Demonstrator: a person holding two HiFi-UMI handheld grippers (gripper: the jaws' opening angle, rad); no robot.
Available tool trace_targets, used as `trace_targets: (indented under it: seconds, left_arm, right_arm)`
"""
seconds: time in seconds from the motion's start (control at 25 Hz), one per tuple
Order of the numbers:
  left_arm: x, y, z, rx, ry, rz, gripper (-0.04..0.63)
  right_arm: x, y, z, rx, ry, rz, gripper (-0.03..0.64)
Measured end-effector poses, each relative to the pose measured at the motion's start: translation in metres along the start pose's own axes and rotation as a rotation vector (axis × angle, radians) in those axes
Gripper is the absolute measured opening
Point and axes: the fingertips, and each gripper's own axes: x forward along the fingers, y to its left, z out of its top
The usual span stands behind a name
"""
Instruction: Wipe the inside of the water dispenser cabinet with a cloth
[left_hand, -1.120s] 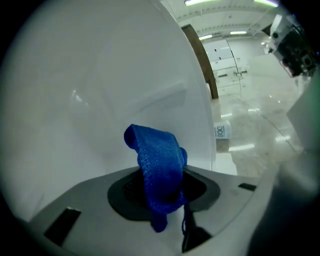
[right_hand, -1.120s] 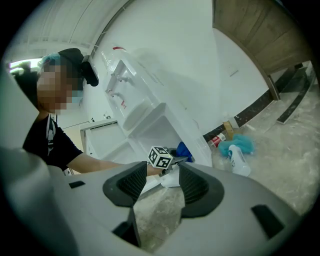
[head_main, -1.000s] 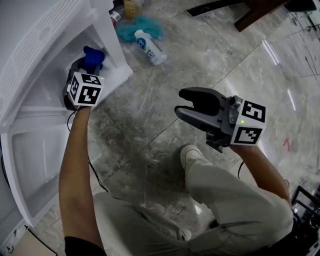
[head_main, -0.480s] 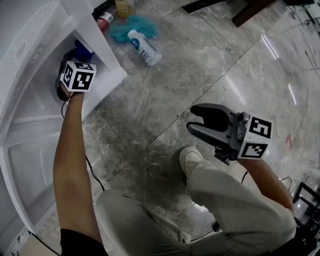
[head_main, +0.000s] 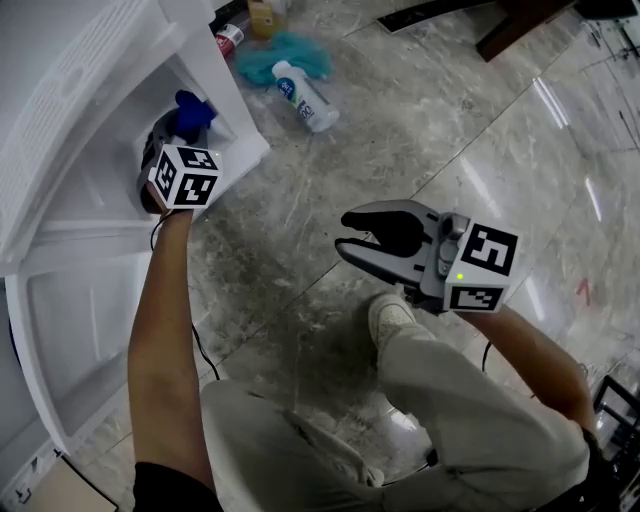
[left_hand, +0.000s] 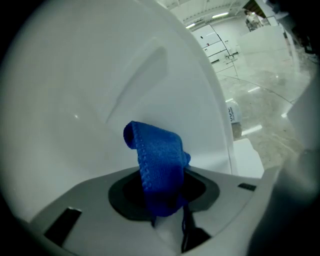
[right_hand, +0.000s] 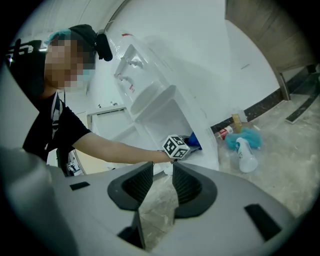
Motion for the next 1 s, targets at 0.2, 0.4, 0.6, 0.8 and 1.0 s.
trace_targets:
  seconds: [0.2, 0.4, 0.6, 0.8, 1.0]
  left_arm:
    - [0.006, 0.005, 0.001, 0.060, 0.039, 0.005, 0.141]
    - [0.029, 0.026, -0.007, 0.109, 0.112, 0.027, 0.141]
    - [0.033, 0.033, -0.004, 0.066, 0.129, -0.018, 0.141]
    - [0.007, 0.003, -0.004, -0.006, 0.033, -0.021, 0.141]
    - [-0.018, 0.004, 0.007, 0.114, -0.006, 0.001, 0.143]
  right_arm:
    - [0.019, 0.003, 0.015, -0.072, 0.011, 0.036, 0.081]
    - [0.018, 0.003, 0.012, -0.061, 0.014, 0.038, 0.074]
    - [0.015, 0.000, 0.009, -0.045, 0.014, 0.025, 0.069]
    - [0.022, 0.000, 0.008, -0.046, -0.001, 0.010, 0.069]
    - [0.031, -0.022, 0.018, -0.069, -0.032, -0.096, 0.069]
